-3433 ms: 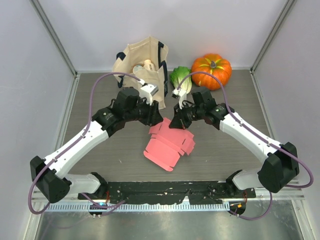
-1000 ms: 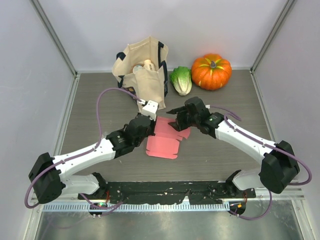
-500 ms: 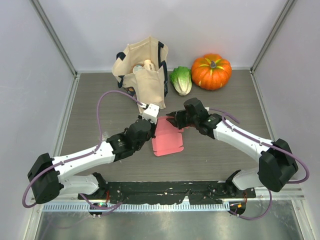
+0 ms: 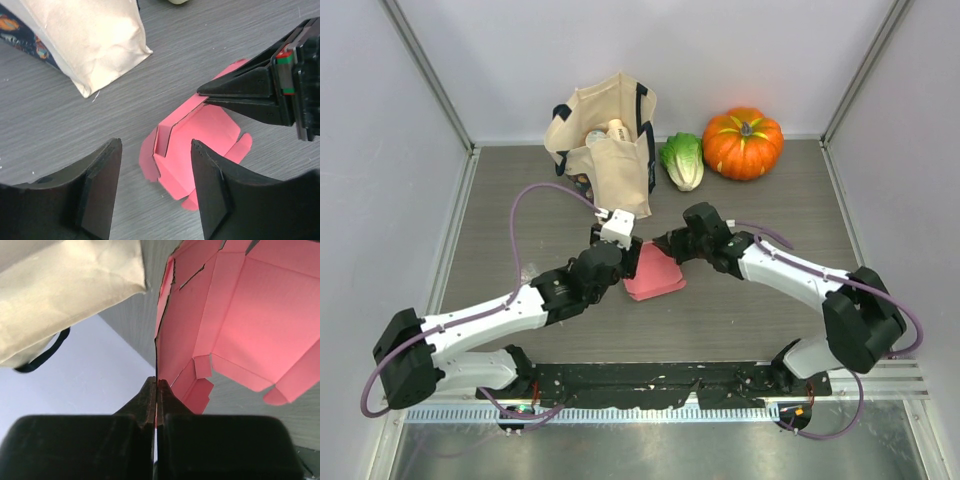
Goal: Fold the paper box
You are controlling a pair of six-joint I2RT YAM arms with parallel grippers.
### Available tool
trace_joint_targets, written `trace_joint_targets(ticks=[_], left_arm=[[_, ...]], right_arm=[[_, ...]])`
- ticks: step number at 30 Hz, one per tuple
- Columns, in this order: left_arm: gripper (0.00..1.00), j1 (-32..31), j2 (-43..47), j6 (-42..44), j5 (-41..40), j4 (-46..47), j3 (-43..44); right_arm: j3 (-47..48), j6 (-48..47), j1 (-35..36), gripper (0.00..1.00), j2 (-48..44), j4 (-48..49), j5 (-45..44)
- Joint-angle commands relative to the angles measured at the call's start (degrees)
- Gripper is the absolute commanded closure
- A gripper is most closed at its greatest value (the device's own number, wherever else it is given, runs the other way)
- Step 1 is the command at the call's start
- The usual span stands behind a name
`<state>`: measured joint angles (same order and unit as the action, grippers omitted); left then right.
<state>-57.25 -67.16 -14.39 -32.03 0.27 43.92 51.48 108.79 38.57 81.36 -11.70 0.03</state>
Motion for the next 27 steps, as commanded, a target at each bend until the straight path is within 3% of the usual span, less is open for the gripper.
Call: trace_joint_targets(ticks=[1, 4, 8, 13, 15, 19, 21, 27], left_arm=[[0.38, -0.14, 6.14, -8.16, -4.7, -7.11, 3.19], [0.42, -0.05, 11.06, -16.5, -10.76, -12.92, 2.84], [0.47, 2.49, 16.7, -27.41, -11.74, -15.48, -4.16], [0.49, 6.53, 18.82, -29.03, -5.86, -6.43, -12.98], [0.5, 9.69, 16.28, -28.59, -3.14, -5.37, -13.51], [0.61, 13.13, 9.78, -27.01, 2.67, -2.13, -13.86], [0.62, 13.75, 5.92, -25.87, 6.35, 1.2, -13.86], [0.69, 13.84, -0.51, -22.79, 14.97, 8.77, -14.04]], right_arm=[[1.86, -4.28, 0.28, 0.99, 3.44, 0.19, -3.63], [3.97, -8.32, 0.28, 0.99, 7.05, 0.1, -4.69], [5.29, -11.76, 0.19, 0.99, 10.92, 1.15, -5.48], [5.47, -14.57, 0.02, 0.99, 13.82, 2.74, -6.18], [5.12, -15.19, -0.33, 0.99, 14.26, 3.44, -6.45], [2.58, -16.85, -0.6, 0.99, 14.53, 7.56, -5.57], [-0.32, -17.56, -0.51, 0.99, 13.74, 11.35, -5.22], [-11.83, -21.6, -1.39, 0.99, 10.31, 37.16, -2.23]])
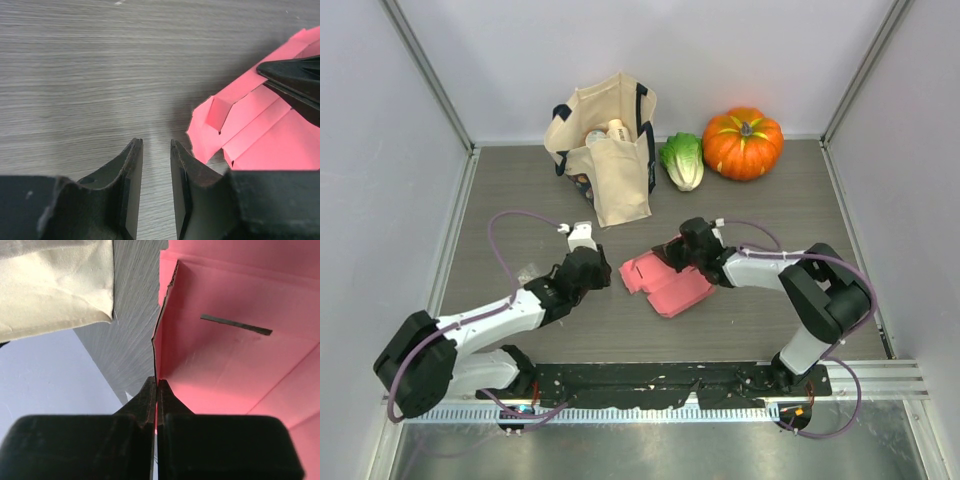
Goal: Fold the paper box
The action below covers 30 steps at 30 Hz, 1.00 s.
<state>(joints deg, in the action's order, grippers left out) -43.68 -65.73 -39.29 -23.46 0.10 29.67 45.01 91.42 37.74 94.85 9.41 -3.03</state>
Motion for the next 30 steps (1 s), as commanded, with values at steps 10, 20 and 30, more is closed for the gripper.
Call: trace_joint_targets(ticks=[10, 20, 30], left_arm=[[0.7, 0.35, -2.82, 2.64, 5.7, 11.67, -1.63], [0.72, 0.79, -9.32, 7.64, 8.42, 19.32, -0.14], [0.8, -0.09, -15.91, 8.35, 15.38, 22.93, 4.08]], right_arm=[[-10.82, -4.67, -2.93, 0.99, -2.74, 34.79, 8.12], [-12.93, -3.09, -3.2, 0.99, -0.54, 38.84, 9.09], [-13.99, -3.61, -3.19, 0.99, 0.33, 39.28, 7.86]])
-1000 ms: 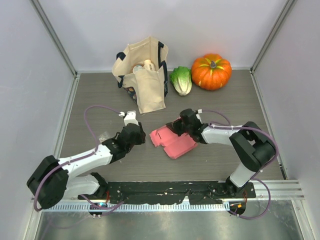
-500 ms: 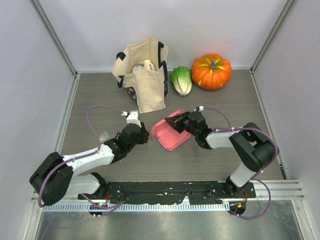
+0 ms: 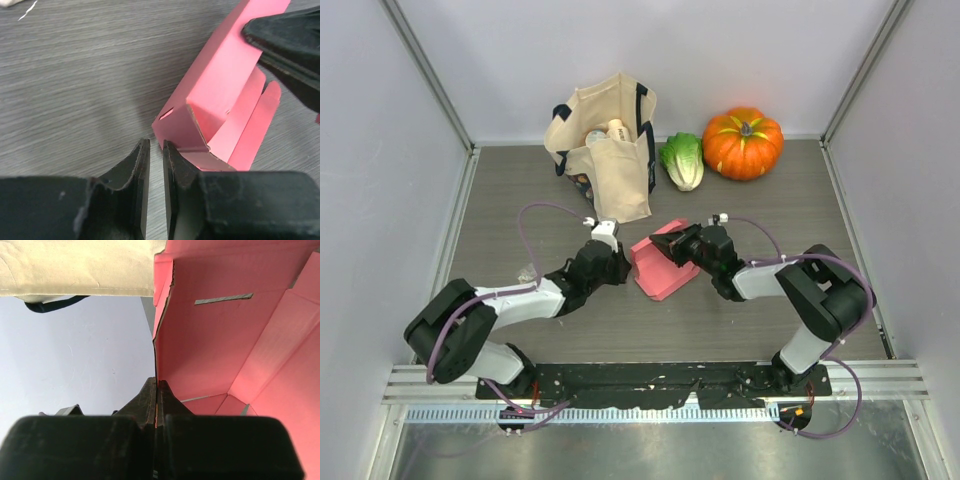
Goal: Fold the paper box
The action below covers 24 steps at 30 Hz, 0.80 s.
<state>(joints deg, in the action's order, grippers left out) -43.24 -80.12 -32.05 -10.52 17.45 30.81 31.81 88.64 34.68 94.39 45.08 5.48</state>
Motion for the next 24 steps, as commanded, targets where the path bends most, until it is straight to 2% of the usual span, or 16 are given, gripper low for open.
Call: trace_joint_targets(ticks=[1, 7, 16, 24], left_arm=[[0.81, -0.7, -1.79, 1.12, 2.26, 5.49, 3.73], [0.8, -1.05, -2.5, 0.24, 0.86, 5.31, 2.69], [0.65, -3.34, -0.84, 2.61, 0.33, 7.15, -0.13], [0.55, -5.53, -1.79, 3.31, -5.89, 7.77, 0.74]], right_arm=[[-1.05, -1.19, -0.14, 0.99, 0.88, 3.52, -0.73], [-4.3, -1.45, -0.14, 0.99, 3.16, 8.18, -1.17], [-5.27, -2.6, -0.4, 0.99, 4.4, 10.11, -1.08], [-6.32, -1.19, -0.57, 0.99, 4.14, 11.34, -1.26]])
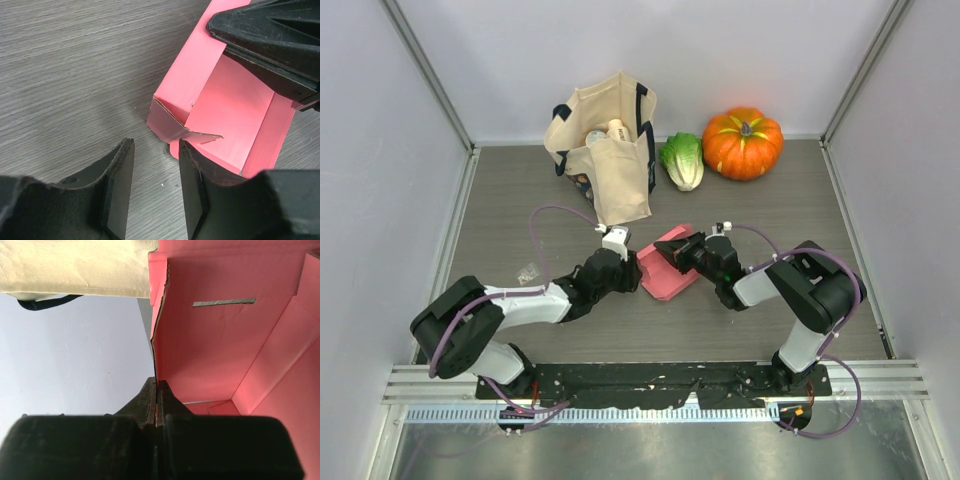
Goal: Fold the paper box
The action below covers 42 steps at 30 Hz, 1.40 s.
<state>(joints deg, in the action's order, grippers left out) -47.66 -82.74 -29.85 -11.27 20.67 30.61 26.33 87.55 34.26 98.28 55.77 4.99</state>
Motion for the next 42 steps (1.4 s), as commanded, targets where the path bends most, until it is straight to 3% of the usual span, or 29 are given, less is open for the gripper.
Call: trace_joint_targets(ticks=[1, 7, 16, 23, 28, 34, 35, 36, 39, 42], left_arm=[[0.56, -1.38, 0.48, 1.02, -6.13, 4.73, 1.2], [0.68, -3.4, -3.21, 2.07, -14.55, 5.79, 3.84], [0.63, -6.66, -8.05, 3.3, -22.03, 9.13, 6.12], [0.76, -7.53, -12.62, 0.85, -32.14, 6.06, 9.9], [0.73, -8.33, -15.78, -1.61, -39.78, -0.88, 15.26], [0.85, -8.33, -20.44, -6.27, -44.8, -10.54, 21.76], [0.95, -8.33, -21.23, -6.89, -46.55, -12.99, 24.9], [0.98, -8.24, -23.41, -10.11, -47.78, -19.98, 26.85], [1.0, -7.63, -26.58, -14.0, -49.46, -30.12, 31.96], [1.0, -7.45, -26.86, -16.82, -49.9, -32.96, 32.67]], right_arm=[[-0.84, -0.01, -0.16, 0.99, 0.25, 0.83, -0.78], [-1.1, 2.53, -0.16, 0.99, 0.77, 1.71, -0.78], [-1.01, 6.49, -0.07, 0.99, 2.71, 3.21, -0.07], [-1.98, 7.81, -0.07, 0.99, 1.65, 2.15, -0.69], [-1.98, 9.22, 0.02, 0.99, 1.91, 2.06, -0.07], [-1.81, 11.23, 0.37, 0.99, 1.65, 1.63, 0.54], [-1.81, 11.59, 0.46, 0.99, 1.56, 1.36, 0.46], [-1.72, 11.85, 0.8, 0.99, 1.48, 1.19, 0.37], [-1.89, 12.91, 1.94, 0.99, 0.25, 0.14, -1.3], [-1.81, 14.14, 3.0, 0.99, -0.9, -2.85, -4.46]])
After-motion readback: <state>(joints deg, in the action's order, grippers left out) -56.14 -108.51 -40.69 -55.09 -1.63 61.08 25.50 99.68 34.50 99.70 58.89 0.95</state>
